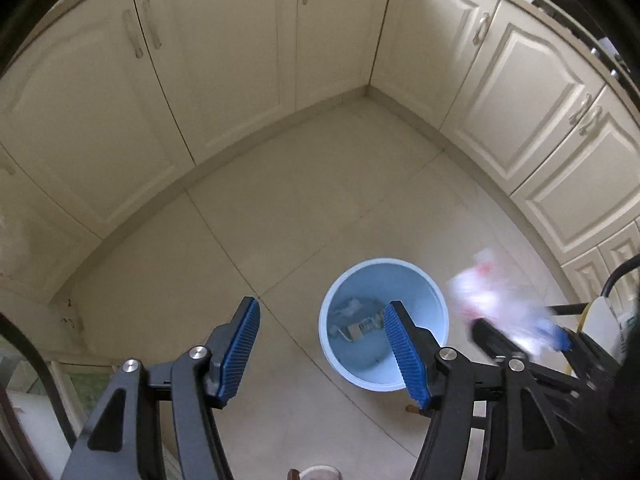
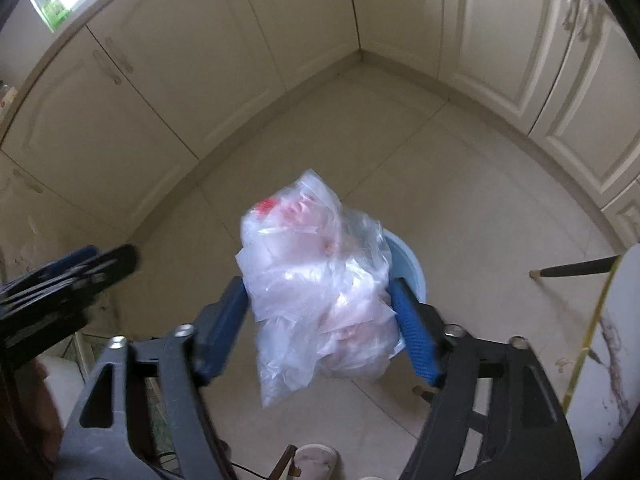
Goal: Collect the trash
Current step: 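Carry carton and bag over the bucket and open both tools, then move both tools back over the table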
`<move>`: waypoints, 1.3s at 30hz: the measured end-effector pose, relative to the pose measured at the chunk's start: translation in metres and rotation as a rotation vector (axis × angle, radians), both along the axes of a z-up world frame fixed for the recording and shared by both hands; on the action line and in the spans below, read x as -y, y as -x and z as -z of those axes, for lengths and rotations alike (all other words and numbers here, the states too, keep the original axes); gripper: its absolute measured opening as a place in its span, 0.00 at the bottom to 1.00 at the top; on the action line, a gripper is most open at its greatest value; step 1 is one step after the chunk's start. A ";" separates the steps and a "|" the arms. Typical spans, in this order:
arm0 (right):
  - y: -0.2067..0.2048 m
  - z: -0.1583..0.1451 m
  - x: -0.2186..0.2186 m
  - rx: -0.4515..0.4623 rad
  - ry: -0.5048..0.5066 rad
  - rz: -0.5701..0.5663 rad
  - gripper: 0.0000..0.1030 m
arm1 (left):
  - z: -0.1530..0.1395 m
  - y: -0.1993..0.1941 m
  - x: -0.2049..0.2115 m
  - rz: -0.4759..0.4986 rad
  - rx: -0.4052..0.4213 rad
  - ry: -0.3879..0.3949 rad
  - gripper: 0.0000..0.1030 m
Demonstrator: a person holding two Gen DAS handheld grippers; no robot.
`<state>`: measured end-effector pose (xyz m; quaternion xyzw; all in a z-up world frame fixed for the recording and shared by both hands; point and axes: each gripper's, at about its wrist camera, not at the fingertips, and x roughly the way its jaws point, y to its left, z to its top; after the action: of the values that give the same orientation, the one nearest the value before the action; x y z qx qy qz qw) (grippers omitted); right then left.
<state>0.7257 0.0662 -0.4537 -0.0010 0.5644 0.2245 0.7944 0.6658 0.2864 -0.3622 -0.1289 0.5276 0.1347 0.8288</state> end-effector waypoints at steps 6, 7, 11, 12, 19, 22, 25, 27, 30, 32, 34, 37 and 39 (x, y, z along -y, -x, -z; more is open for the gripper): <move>0.008 -0.014 -0.003 0.068 0.031 -0.003 0.97 | -0.017 0.024 0.000 -0.013 0.033 0.021 0.59; 0.013 -0.023 -0.001 0.088 0.034 0.006 0.97 | -0.022 0.027 0.001 -0.013 0.039 0.024 0.59; 0.032 -0.066 0.011 0.183 0.030 0.045 0.97 | -0.064 0.053 0.006 0.012 0.089 0.021 0.59; 0.038 -0.078 0.016 0.207 0.031 0.066 0.97 | -0.075 0.061 0.010 0.017 0.105 0.015 0.59; 0.087 -0.182 0.063 0.381 -0.005 0.185 0.98 | -0.173 0.127 0.058 0.052 0.284 0.011 0.59; 0.120 -0.231 0.085 0.465 -0.056 0.206 0.99 | -0.216 0.163 0.085 0.068 0.389 -0.011 0.60; 0.159 -0.279 0.115 0.580 -0.107 0.209 1.00 | -0.256 0.203 0.121 0.124 0.497 -0.008 0.72; 0.180 -0.304 0.143 0.644 -0.114 0.241 1.00 | -0.270 0.225 0.148 0.171 0.566 0.000 0.77; 0.209 -0.330 0.192 0.705 -0.102 0.313 1.00 | -0.273 0.249 0.198 0.265 0.606 -0.031 0.82; 0.221 -0.334 0.236 0.705 -0.073 0.378 1.00 | -0.270 0.258 0.237 0.351 0.598 -0.045 0.82; 0.235 -0.333 0.280 0.680 -0.064 0.451 1.00 | -0.265 0.266 0.276 0.427 0.580 -0.042 0.82; 0.251 -0.319 0.346 0.628 -0.029 0.589 1.00 | -0.258 0.258 0.316 0.509 0.539 -0.038 0.82; 0.261 -0.312 0.379 0.586 -0.017 0.652 1.00 | -0.256 0.260 0.341 0.551 0.503 -0.036 0.82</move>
<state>0.4646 -0.3132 -0.1418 0.1198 0.2840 -0.0431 0.9503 0.4060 -0.0545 -0.1067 0.0035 0.3200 -0.1201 0.9398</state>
